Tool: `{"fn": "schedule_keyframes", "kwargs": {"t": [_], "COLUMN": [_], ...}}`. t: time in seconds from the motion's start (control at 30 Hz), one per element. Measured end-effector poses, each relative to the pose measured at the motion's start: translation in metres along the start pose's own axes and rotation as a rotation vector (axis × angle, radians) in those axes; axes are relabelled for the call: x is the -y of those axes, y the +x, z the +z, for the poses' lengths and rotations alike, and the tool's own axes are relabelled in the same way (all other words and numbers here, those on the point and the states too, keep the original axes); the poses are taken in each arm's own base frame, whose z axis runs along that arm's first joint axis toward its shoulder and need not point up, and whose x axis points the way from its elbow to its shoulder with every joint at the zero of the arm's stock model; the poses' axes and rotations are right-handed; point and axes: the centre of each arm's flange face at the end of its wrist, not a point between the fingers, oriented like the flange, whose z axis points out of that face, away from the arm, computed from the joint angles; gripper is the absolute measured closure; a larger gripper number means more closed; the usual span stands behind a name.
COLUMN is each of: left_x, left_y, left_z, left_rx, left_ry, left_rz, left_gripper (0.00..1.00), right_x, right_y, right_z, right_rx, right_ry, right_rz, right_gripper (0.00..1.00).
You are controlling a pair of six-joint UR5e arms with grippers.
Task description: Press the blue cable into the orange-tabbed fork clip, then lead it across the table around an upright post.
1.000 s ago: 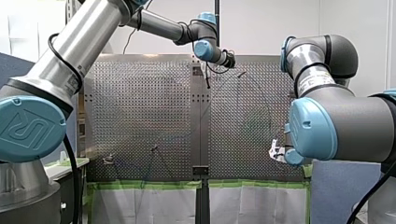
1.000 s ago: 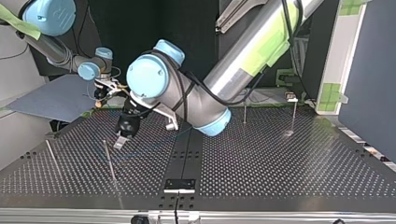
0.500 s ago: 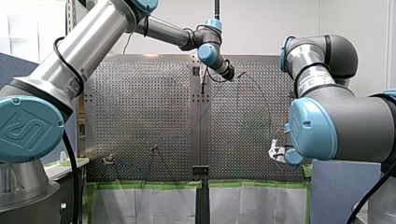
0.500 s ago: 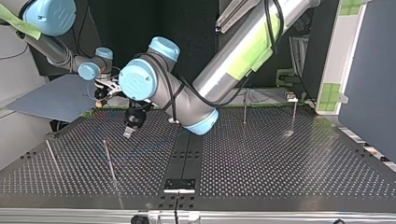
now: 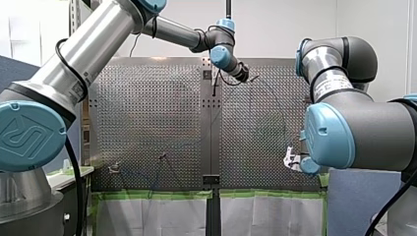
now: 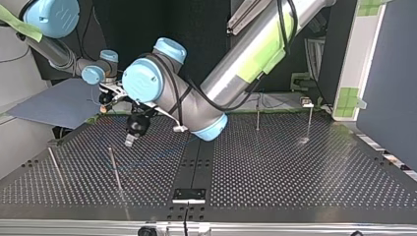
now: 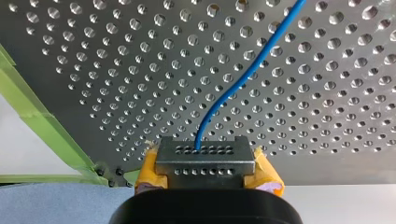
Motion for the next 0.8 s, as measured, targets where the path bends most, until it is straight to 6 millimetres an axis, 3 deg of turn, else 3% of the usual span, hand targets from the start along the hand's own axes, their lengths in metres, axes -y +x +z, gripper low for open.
{"fn": "schedule_keyframes", "kwargs": {"t": [0.47,0.8], "left_x": [0.012,0.006], "left_y": [-0.004,-0.003], "left_z": [-0.002,-0.004], "left_rx": [0.030,0.020], "left_ry": [0.010,-0.058], "left_rz": [-0.030,-0.076], "left_gripper": [0.00,0.00], "right_x": [-0.001,-0.001], "right_y": [0.001,0.001], "right_z": [0.000,0.001], "right_rx": [0.001,0.002], "right_ry": [-0.002,0.000], "right_rz": [0.001,0.000], "right_gripper": [1.00,1.00]}}
